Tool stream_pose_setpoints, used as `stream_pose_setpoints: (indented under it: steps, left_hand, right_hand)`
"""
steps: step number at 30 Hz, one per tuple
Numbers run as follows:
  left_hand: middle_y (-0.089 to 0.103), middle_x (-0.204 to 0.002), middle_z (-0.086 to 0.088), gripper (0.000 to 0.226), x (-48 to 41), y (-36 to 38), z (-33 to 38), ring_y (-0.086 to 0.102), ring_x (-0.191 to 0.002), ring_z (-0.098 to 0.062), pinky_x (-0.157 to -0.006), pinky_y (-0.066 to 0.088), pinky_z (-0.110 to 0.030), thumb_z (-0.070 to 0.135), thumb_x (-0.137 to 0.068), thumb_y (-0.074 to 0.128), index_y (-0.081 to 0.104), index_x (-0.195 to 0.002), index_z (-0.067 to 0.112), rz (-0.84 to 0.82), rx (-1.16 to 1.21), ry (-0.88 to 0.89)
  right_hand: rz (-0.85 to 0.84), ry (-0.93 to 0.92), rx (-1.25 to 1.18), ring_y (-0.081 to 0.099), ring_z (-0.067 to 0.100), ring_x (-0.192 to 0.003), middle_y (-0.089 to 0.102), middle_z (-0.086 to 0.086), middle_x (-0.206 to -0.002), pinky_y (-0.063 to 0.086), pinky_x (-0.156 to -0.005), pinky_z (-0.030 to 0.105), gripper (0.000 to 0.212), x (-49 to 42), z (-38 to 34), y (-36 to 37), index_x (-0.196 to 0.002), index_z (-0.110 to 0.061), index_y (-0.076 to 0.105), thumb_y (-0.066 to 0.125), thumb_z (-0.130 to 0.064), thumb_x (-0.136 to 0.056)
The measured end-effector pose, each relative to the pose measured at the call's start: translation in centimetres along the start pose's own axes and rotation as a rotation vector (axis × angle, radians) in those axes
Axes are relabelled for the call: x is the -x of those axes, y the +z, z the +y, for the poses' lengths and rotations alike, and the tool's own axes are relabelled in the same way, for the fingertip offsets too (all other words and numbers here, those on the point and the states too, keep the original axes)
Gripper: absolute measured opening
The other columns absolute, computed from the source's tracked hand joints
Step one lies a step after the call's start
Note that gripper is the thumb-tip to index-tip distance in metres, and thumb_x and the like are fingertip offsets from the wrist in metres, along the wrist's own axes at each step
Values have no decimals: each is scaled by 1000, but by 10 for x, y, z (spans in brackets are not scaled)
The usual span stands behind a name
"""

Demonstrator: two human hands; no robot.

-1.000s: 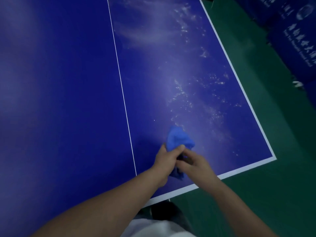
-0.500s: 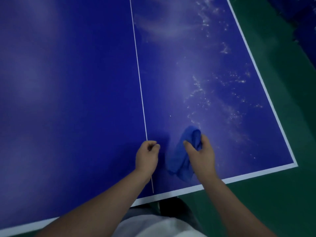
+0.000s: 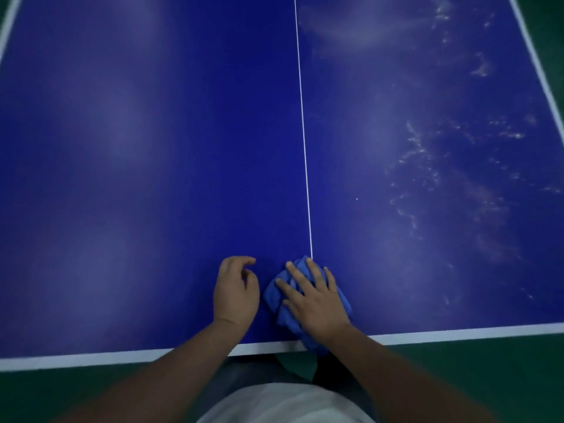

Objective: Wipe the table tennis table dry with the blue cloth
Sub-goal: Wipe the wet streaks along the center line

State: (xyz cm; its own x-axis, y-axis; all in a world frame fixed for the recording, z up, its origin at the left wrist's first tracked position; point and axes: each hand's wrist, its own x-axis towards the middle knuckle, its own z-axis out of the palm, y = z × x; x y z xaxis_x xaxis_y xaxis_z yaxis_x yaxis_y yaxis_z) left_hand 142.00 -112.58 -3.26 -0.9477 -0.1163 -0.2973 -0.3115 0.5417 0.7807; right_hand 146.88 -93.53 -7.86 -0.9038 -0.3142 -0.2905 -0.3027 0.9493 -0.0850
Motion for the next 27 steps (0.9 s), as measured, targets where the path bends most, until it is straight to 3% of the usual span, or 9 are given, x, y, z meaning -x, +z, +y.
stream_pose_setpoints:
  steps: [4,7,9,12,15,17,22,24,27]
  left_hand:
    - [54,-122,4,29,-6,5,-11,49,-109,-8,-94,40,-20,0,-92,57,67,-116,13,-160,-230,245]
    - [54,-134,-6,34,-18,3,-19,46,-126,-21,-106,36,-34,1,-89,61,66,-121,10,-178,-387,377]
    - [52,-138,-10,37,-27,-6,-27,45,-130,-28,-108,40,-45,1,-88,63,64,-124,9,-148,-459,386]
    - [47,-145,-12,41,-34,-28,-42,42,-135,-33,-110,39,-55,2,-88,63,61,-128,8,-97,-521,295]
    - [45,-147,-13,40,-41,-53,-65,41,-136,-36,-109,39,-57,4,-90,60,60,-130,8,-45,-561,238]
    - [45,-148,-14,39,-44,-70,-80,41,-135,-37,-110,38,-56,16,-95,49,59,-131,9,-3,-601,225]
    - [43,-150,-15,54,-39,-114,-119,37,-138,-37,-113,32,-55,38,-99,31,55,-138,9,80,-630,91]
    - [40,-154,-14,58,-30,-125,-127,33,-142,-34,-116,27,-53,42,-99,27,53,-141,11,74,-610,33]
    - [38,-155,-14,59,-17,-128,-130,30,-144,-34,-117,26,-55,43,-98,28,53,-141,11,48,-624,54]
  right_hand:
    - [95,206,-127,36,37,-134,52,4,-148,50,-89,58,59,-11,41,-4,-137,-30,53,64,-31,-79]
    - [184,557,-235,36,39,-133,52,9,-148,46,-91,65,48,-28,62,-17,-133,-22,63,70,-17,-86]
    - [229,730,-327,34,42,-140,42,8,-156,38,-101,66,41,-36,55,-24,-137,-22,62,53,-32,-99]
    - [157,541,-306,28,42,-146,35,8,-160,31,-109,63,59,-38,7,-24,-143,-26,56,33,-57,-98]
    - [171,456,-311,22,37,-149,34,6,-161,26,-113,61,59,-81,-32,-22,-144,-24,55,32,-55,-99]
    - [195,400,-326,17,35,-151,33,4,-162,21,-116,60,56,-123,-54,-31,-144,-26,53,34,-52,-98]
    - [80,-86,-237,0,36,-154,19,2,-167,2,-120,62,61,-153,-150,-30,-151,-29,43,32,-53,-97]
    - [75,-265,-172,4,37,-153,25,2,-165,2,-119,62,56,-130,-182,-15,-149,-29,47,40,-53,-99]
    - [164,-334,-81,18,34,-151,38,-1,-159,9,-119,58,51,-85,-170,3,-145,-30,53,45,-50,-98]
